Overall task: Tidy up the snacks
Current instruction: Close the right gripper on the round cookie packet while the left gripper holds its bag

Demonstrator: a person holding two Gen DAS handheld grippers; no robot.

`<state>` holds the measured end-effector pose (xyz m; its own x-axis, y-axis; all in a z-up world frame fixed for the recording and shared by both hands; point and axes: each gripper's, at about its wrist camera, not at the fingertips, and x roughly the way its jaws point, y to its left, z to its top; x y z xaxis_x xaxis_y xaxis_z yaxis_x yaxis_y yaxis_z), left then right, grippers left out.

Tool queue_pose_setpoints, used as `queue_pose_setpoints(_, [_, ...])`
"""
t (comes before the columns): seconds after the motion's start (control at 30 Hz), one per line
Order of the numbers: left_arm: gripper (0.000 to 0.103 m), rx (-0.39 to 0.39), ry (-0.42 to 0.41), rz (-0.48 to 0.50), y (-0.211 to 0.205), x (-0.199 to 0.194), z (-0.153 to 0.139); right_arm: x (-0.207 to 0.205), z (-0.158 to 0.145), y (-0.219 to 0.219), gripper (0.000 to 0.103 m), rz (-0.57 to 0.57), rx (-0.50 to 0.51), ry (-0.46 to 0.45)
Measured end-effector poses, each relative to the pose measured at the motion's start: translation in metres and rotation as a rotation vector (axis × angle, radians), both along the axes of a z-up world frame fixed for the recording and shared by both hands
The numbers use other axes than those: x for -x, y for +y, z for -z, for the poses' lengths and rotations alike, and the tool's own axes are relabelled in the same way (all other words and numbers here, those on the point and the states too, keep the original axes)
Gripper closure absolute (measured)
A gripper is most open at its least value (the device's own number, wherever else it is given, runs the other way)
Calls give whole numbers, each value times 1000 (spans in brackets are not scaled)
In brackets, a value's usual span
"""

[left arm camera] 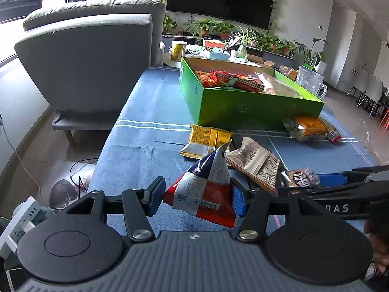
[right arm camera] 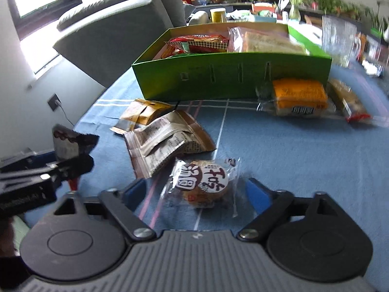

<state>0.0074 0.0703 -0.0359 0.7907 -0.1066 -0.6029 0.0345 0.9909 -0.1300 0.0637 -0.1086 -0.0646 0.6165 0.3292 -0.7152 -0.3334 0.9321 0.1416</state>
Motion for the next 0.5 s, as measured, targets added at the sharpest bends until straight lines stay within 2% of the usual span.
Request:
queue_pose_setpoints(0.03, [50,0,2,-2,0,0,0,1,0,2,31,-8,34,-19])
queue_pose_setpoints(0.17, [50,0,-1,2,-3,0,-1,1,-2,-4,42,-8,35,-21])
queue_pose_setpoints(0.27, [50,-1,-10,5,-4,2,-4,0,-6,-14,42,13,7,-4])
queue_pose_setpoints(0.5, [50,-3,-26,18,-9,3,-12,3,-24,-32,42,63,-48,-50])
